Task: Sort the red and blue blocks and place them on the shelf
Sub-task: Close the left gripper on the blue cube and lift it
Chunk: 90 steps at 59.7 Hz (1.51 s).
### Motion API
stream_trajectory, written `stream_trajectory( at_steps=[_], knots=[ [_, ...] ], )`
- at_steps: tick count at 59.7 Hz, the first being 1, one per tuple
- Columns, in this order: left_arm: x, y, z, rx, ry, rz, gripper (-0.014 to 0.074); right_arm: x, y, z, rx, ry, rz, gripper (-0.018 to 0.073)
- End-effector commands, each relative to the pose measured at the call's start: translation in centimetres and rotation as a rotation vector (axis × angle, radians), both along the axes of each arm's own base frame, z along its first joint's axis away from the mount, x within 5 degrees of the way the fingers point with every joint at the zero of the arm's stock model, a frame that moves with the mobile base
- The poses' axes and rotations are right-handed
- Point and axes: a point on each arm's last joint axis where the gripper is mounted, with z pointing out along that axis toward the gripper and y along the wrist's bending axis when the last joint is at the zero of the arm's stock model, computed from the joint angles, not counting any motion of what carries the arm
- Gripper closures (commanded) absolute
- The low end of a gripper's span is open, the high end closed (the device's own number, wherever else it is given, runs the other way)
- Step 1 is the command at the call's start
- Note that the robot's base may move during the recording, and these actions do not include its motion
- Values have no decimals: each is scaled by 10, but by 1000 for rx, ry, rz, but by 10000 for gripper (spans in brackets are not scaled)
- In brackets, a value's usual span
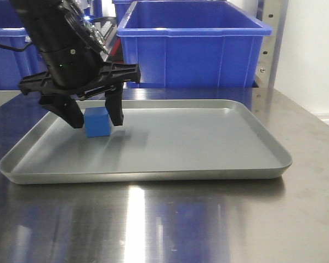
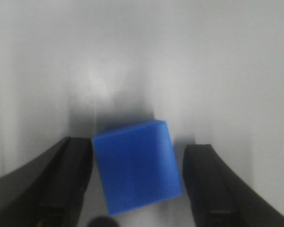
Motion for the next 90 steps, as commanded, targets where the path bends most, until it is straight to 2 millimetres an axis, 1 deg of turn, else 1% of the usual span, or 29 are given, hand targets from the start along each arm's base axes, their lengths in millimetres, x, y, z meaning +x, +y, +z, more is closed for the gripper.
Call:
stream_trajectory(
  at_steps=[1, 17, 33, 48, 52, 53, 57, 58, 59, 60, 64, 70, 75, 80, 84, 90],
  knots=[
    [4, 0, 31, -79, -104, 20, 142, 0, -1, 17, -23, -116, -7, 500],
    [6, 2, 30, -80, -101, 28, 142, 0, -1, 17, -23, -116, -7, 500],
    [8, 1, 22, -74, -81, 33, 141, 0, -1, 17, -23, -116, -7, 500],
    [8, 0, 22, -77, -85, 33, 150, 0, -1, 17, -23, -116, -7, 500],
    [7, 1, 21, -73, -74, 34, 198, 0, -1, 17, -23, -116, -7, 500],
    [7, 1, 21, -70, -70, 35, 245, 0, -1, 17, -23, -116, -7, 500],
    [6, 2, 20, -63, -58, 35, 377, 0, -1, 17, -23, -116, -7, 500],
    [6, 2, 20, -60, -54, 35, 433, 0, -1, 17, -23, -116, -7, 500],
    [6, 2, 20, -59, -53, 35, 471, 0, -1, 17, -23, -116, -7, 500],
    [6, 2, 20, -59, -53, 35, 498, 0, -1, 17, -23, -116, -7, 500],
    [5, 2, 20, -55, -46, 36, 455, 0, -1, 17, -23, -116, -7, 500],
    [5, 3, 19, -49, -37, 37, 472, 0, -1, 17, -23, -116, -7, 500],
    [3, 4, 23, -48, -42, 36, 473, 0, -1, 17, -23, -116, -7, 500],
    [2, 9, 34, -57, -68, 40, 473, 0, -1, 17, -23, -116, -7, 500],
    [0, 13, 46, -67, -98, 44, 473, 0, -1, 17, -23, -116, -7, 500],
    [-5, 27, 72, -69, -174, 51, 473, 0, -1, 17, -23, -117, -7, 500]
  ],
)
